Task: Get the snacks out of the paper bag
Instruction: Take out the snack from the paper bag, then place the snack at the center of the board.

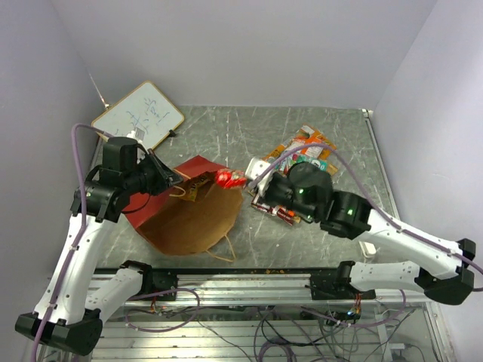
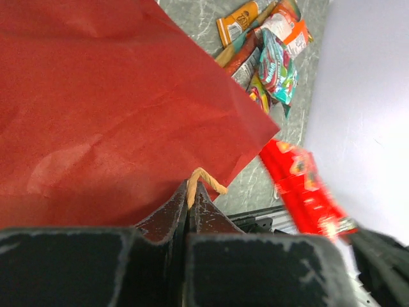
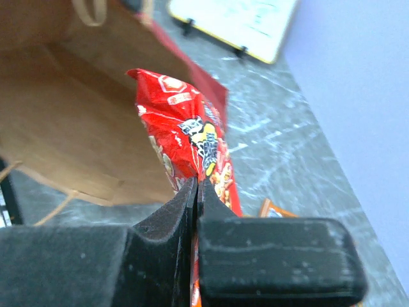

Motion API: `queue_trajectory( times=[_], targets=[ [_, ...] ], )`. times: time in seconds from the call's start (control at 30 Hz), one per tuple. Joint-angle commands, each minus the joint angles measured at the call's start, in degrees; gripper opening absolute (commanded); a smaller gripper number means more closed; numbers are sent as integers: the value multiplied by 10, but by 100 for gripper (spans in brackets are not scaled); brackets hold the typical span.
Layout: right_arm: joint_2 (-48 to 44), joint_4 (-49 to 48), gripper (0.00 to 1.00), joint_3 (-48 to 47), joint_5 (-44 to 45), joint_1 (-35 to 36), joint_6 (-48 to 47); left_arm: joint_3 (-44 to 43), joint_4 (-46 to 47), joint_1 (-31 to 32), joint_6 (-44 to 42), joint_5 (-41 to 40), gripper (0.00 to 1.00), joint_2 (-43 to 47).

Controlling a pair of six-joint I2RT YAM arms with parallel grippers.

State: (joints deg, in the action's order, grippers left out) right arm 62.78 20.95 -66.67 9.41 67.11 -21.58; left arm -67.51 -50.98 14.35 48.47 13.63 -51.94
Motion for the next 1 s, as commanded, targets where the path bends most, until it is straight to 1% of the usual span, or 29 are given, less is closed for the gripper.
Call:
queue_trajectory(
  times=[0.0,0.1,0.27,0.33,0.37,0.53,0.6,0.67,0.7,0.8,0.97],
  targets=[
    [-27,27,0,-27,-8,-92,8,2,0,2,-7,-14,7,-14],
    [-24,26,0,-17,-25,-168,-3,-4,7,2,-16,-7,7,-25],
    [11,14,0,-8,-68,-276,-25,-17,11,2,-32,4,7,-37],
    [23,6,0,-8,-111,-312,-35,-18,11,2,-38,2,7,-40],
    [26,3,0,-9,-128,-326,-43,-20,10,2,-38,0,7,-41],
    [47,-1,0,-20,-159,-384,-71,-32,26,2,-43,7,7,-56],
    [44,-7,0,-28,-203,-408,-67,-43,27,2,-52,6,7,-68],
    [29,-19,0,-29,-252,-408,-66,-55,22,1,-60,8,7,-81],
    [27,-20,0,-29,-253,-408,-61,-62,21,2,-63,8,7,-88],
    [31,-13,0,-17,-194,-412,-63,-73,27,2,-68,15,7,-101],
    [59,-36,0,-5,-138,-429,-54,-66,43,2,-64,30,7,-109]
  ],
)
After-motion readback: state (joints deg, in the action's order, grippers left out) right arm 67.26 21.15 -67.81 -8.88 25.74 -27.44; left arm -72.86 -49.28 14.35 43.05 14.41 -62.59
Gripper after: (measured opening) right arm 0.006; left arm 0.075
